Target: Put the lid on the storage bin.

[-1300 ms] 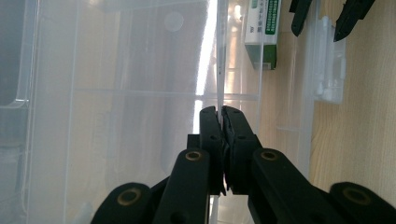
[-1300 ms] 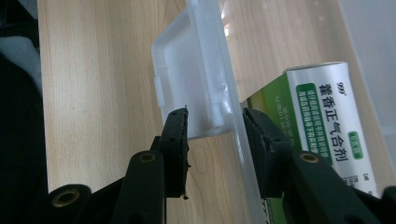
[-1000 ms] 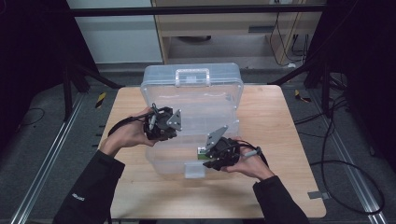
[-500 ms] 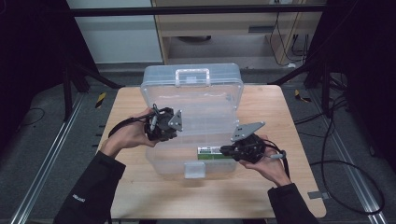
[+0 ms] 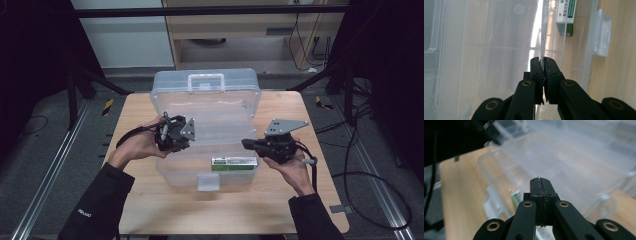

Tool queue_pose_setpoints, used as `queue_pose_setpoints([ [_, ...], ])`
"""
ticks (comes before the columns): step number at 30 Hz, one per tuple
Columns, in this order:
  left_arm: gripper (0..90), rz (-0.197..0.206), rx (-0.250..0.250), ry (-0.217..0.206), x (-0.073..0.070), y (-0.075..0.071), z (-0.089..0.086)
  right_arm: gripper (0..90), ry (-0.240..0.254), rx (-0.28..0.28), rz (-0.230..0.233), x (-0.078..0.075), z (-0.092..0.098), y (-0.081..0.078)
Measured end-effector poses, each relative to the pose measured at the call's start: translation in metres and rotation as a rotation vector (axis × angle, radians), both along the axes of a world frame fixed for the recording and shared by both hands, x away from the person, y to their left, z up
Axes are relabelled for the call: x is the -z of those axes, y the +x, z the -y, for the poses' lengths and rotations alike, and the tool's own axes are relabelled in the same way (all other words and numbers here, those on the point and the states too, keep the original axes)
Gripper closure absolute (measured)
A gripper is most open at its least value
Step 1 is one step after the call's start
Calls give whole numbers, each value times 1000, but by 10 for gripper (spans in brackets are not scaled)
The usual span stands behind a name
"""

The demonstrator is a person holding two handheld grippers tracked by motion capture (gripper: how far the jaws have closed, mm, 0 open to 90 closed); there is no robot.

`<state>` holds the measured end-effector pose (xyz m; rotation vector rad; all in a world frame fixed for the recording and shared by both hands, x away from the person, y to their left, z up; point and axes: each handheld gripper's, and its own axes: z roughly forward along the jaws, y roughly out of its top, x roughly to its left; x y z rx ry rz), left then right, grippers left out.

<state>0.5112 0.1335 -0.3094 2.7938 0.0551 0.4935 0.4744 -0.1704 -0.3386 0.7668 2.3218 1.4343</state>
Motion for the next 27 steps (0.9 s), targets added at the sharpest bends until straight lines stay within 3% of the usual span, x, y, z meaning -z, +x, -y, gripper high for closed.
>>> queue_pose_setpoints([
  [5,859,-5,0,-6,1,0,0,900,81,100,7,-6,7,17],
  [11,857,-11,0,-7,1,0,-1,900,122,195,7,-6,15,42],
  [19,857,-19,5,-29,3,-1,-4,900,132,250,-13,-2,18,58],
  [27,847,-19,7,-34,4,-2,-5,900,143,269,-28,-1,23,62],
])
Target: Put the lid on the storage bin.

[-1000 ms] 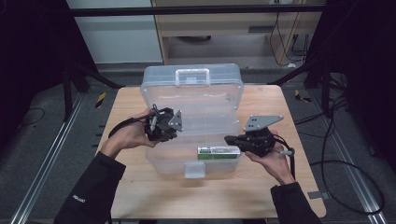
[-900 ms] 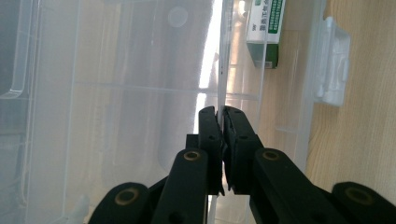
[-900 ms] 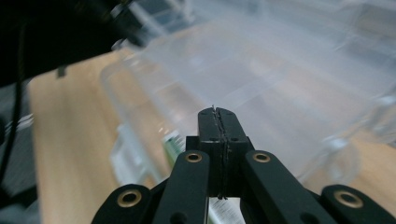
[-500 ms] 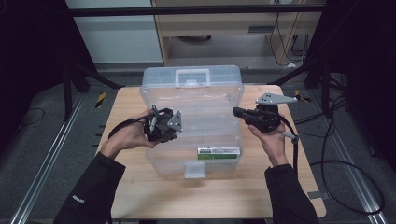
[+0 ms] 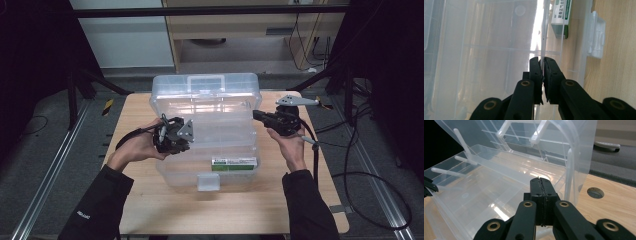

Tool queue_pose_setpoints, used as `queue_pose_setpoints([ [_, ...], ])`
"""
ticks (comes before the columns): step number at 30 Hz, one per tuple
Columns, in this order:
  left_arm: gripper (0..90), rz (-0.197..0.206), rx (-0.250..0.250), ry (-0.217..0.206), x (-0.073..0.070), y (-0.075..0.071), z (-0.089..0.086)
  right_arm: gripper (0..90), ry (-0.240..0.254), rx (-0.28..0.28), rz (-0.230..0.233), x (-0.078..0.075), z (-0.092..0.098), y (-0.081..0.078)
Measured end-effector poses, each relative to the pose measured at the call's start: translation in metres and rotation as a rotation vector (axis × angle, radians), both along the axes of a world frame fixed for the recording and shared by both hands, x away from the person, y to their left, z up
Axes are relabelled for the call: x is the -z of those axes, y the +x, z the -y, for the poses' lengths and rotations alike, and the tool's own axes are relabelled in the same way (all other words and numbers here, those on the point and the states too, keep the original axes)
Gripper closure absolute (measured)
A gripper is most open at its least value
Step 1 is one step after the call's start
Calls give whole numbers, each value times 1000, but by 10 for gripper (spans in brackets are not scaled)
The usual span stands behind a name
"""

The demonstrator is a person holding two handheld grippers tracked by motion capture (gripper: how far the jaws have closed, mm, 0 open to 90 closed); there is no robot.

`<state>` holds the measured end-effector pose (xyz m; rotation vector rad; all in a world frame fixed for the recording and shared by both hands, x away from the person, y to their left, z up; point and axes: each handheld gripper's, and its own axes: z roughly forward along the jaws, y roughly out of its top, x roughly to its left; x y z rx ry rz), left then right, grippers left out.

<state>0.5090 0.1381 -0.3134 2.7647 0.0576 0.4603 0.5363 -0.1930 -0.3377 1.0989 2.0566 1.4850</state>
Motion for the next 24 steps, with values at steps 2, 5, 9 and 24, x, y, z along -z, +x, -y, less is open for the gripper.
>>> queue_pose_setpoints([
  [2,849,-4,1,-1,1,0,0,900,-5,0,-3,0,0,0],
  [5,852,-11,4,-2,2,-1,0,900,0,0,-3,0,0,0],
  [9,848,-17,8,-5,3,-1,0,900,2,7,-6,0,1,1],
  [24,645,-17,-47,-209,-1,-7,-6,900,4,-9,-13,0,1,0],
])
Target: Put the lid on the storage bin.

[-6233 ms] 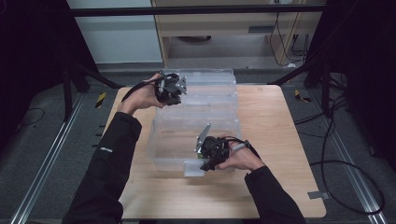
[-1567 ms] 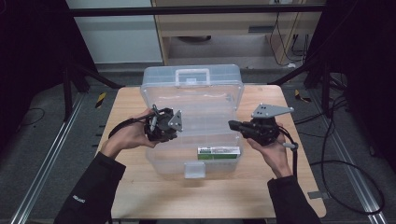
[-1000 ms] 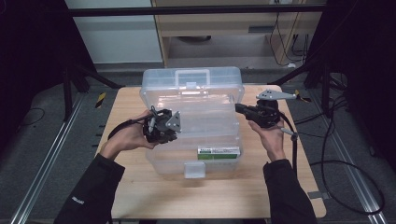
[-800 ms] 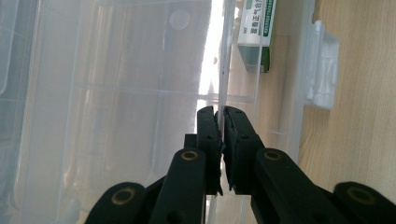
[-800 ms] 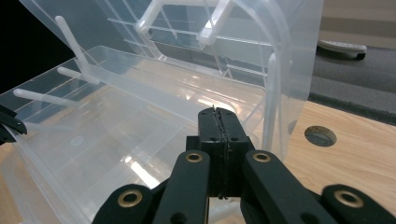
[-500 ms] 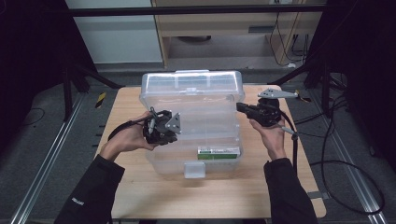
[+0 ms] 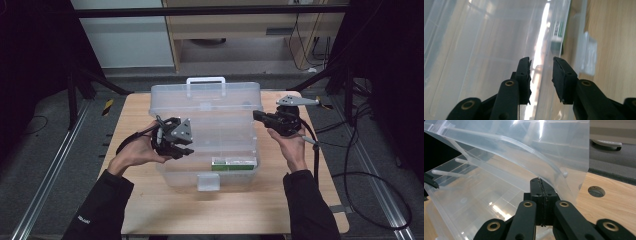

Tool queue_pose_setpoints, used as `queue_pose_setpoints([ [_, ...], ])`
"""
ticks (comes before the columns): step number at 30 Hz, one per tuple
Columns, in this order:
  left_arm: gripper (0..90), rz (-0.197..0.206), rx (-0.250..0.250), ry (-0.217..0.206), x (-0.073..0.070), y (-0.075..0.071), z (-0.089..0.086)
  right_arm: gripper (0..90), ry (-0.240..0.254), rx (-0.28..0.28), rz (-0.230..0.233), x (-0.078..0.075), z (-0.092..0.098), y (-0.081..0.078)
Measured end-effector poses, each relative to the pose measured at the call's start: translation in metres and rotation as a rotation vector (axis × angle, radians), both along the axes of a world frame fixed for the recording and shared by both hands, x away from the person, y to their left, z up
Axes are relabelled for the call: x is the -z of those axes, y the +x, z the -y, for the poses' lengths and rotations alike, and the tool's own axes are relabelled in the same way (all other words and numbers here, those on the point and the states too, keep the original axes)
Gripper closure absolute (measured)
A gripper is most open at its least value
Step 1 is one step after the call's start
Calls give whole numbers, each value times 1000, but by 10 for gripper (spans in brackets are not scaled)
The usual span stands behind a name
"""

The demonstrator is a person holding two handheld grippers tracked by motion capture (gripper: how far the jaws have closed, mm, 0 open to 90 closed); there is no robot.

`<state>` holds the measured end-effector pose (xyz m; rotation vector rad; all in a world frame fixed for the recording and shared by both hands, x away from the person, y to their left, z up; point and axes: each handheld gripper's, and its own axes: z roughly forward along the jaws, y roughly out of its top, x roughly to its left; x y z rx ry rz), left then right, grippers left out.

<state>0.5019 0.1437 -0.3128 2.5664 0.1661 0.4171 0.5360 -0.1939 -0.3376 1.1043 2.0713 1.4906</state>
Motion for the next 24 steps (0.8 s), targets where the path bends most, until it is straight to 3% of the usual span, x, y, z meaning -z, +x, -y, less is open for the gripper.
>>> queue_pose_setpoints([
  [5,565,-10,-53,-115,-1,1,-2,900,-9,-3,0,0,0,-1],
  [10,521,-33,-141,-298,4,5,-9,900,-10,-6,-3,0,0,-1],
  [12,524,-27,-175,-348,6,6,-12,900,-11,-6,-4,0,0,-1],
  [18,539,-2,-272,-470,13,3,-24,900,-8,-12,-8,0,1,-1],
  [22,587,26,-340,-523,19,0,-34,900,-14,-11,-7,0,1,-2],
  [24,609,20,-364,-560,22,-2,-40,900,-17,-12,-7,0,1,-3],
])
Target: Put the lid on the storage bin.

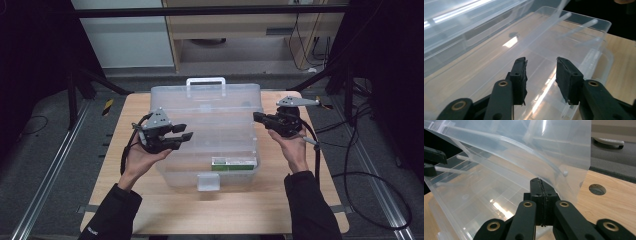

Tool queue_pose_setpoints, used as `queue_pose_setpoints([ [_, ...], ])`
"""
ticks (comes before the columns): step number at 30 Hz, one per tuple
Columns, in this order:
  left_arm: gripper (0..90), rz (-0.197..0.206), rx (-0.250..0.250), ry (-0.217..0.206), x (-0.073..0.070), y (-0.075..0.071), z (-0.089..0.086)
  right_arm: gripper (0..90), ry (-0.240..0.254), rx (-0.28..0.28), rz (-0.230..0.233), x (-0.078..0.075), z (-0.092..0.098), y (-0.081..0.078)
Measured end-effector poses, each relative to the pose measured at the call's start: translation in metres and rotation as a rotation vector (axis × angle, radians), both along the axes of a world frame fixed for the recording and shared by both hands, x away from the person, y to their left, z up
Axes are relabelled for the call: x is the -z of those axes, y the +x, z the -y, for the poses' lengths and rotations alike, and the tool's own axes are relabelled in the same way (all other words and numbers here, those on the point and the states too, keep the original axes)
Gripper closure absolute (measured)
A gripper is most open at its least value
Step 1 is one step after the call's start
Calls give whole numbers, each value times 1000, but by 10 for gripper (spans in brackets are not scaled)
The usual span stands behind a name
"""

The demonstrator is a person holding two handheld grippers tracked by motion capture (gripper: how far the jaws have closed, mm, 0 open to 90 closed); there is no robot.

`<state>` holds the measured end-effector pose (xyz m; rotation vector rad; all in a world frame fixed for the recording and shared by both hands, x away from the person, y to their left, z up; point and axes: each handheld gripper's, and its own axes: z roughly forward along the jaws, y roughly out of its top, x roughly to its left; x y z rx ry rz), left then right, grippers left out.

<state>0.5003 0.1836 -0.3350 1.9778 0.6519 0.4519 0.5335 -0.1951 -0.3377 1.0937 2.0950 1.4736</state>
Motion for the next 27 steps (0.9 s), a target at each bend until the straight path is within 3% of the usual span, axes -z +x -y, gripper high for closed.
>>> queue_pose_setpoints([
  [5,697,2,-82,-54,6,-1,-18,900,-1,-3,-3,0,0,-1],
  [10,768,9,-162,-135,8,-7,-38,900,-8,-6,-5,1,0,-3],
  [17,879,11,-228,-141,12,-10,-54,900,-10,-18,-12,5,1,-7],
  [22,894,5,-264,-127,17,-11,-58,900,-19,-22,-18,8,2,-10],
  [24,894,22,-274,-110,20,-12,-58,900,-24,-25,-17,9,2,-12],
  [27,895,17,-284,-122,23,-12,-63,900,-47,-28,-16,10,2,-15],
])
